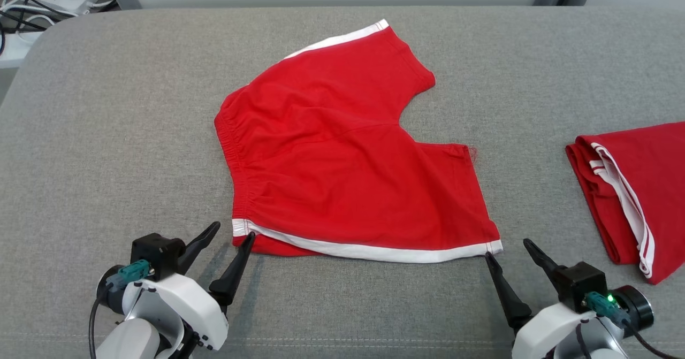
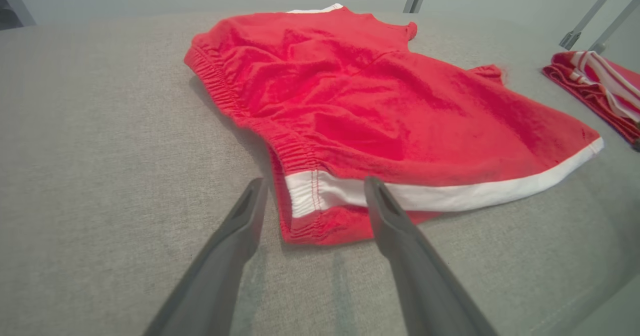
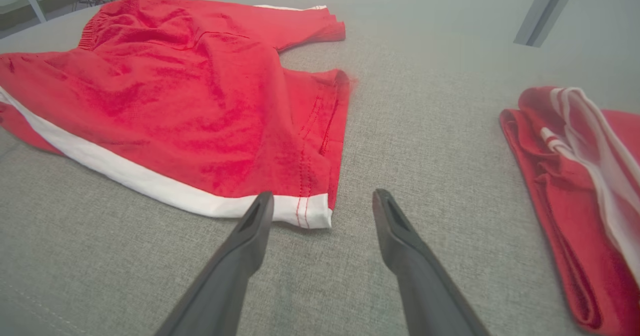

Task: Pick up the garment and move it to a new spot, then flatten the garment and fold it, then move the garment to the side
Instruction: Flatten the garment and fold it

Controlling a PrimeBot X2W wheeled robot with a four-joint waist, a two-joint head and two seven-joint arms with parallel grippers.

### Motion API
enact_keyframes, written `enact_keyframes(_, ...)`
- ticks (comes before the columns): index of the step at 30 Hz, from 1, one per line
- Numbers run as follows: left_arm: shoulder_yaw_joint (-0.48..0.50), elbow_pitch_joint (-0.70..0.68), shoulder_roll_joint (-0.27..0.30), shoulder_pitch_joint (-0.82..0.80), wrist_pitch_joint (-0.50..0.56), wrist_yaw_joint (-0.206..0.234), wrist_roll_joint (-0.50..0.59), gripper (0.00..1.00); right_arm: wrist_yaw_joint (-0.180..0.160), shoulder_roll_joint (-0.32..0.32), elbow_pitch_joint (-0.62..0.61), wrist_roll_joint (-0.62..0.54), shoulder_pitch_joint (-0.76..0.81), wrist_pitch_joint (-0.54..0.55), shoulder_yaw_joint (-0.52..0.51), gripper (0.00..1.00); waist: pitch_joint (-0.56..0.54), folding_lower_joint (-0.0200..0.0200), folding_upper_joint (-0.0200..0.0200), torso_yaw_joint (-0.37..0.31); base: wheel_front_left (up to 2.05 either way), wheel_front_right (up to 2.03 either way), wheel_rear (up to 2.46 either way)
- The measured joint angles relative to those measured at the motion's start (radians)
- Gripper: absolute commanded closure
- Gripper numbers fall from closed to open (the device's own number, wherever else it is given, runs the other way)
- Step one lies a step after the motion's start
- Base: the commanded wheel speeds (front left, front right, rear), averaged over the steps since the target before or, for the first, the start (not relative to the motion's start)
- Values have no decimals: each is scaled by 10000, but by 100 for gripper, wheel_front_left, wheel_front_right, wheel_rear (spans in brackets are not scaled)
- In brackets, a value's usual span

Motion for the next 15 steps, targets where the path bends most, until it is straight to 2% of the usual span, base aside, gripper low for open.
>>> enact_keyframes(9,-407,445,123,-550,100,-84,-495,0,2,-59,1133,113,-1092,-46,717,0,591,1,0,0,0,0,0)
enact_keyframes(10,-483,493,136,-621,123,-84,-523,8,0,-52,1285,167,-1200,-42,782,51,640,1,0,1,0,0,0)
enact_keyframes(11,-546,522,136,-665,119,-84,-541,61,2,-56,1406,238,-1279,-40,825,51,679,1,0,3,0,0,0)
enact_keyframes(12,-621,552,138,-709,123,-84,-571,100,0,-50,1517,290,-1335,-44,832,100,714,1,0,7,0,0,0)
enact_keyframes(15,-872,558,163,-817,105,-84,-769,100,0,-84,1699,431,-1374,-48,943,100,792,1,0,36,0,0,0)
